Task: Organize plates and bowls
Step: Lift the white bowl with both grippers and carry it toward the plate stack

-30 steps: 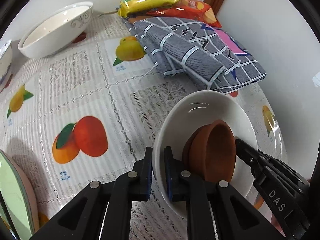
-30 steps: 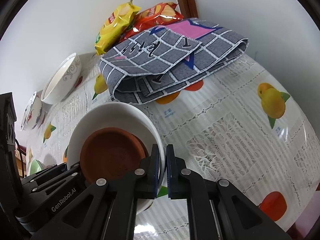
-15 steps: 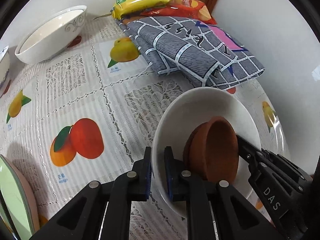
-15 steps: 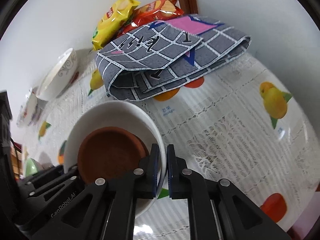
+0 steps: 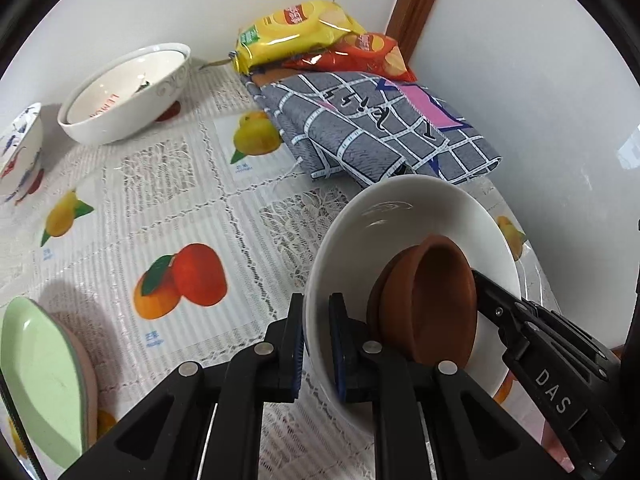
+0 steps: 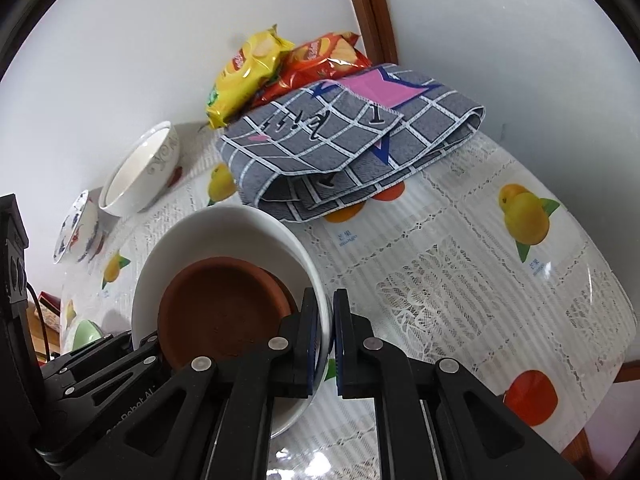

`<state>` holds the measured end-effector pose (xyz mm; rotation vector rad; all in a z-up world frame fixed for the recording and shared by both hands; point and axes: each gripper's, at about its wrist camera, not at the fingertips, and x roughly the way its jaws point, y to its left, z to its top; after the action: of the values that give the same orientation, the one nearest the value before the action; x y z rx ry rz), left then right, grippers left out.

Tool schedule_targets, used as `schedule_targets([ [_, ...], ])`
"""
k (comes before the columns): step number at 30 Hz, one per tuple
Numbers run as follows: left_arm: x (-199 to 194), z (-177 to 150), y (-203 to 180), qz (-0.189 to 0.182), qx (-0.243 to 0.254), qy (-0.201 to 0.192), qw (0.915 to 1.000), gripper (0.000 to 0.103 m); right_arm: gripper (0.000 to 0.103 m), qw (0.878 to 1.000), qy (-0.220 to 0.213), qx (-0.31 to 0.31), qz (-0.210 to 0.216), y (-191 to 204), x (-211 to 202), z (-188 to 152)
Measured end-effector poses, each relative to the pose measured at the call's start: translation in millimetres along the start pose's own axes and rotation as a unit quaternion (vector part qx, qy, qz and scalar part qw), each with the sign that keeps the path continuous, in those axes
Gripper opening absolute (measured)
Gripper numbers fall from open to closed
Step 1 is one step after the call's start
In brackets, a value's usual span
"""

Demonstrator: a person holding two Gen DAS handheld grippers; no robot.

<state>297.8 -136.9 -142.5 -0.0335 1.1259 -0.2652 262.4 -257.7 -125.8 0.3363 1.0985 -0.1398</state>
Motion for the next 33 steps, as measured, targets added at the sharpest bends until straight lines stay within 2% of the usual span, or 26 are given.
schedule_targets([
  [16, -42, -9, 18, 0.022, -0.014, -0.022, 0.9994, 0.012, 0.007, 0.999, -0.012, -0.007, 0.032, 26, -26, -7],
  [33, -64, -18, 46, 0.033, -0.036, -0.034, 0.9982, 0.011, 0.007, 0.998, -0.016, -0.021, 0.049, 57, -35, -14],
])
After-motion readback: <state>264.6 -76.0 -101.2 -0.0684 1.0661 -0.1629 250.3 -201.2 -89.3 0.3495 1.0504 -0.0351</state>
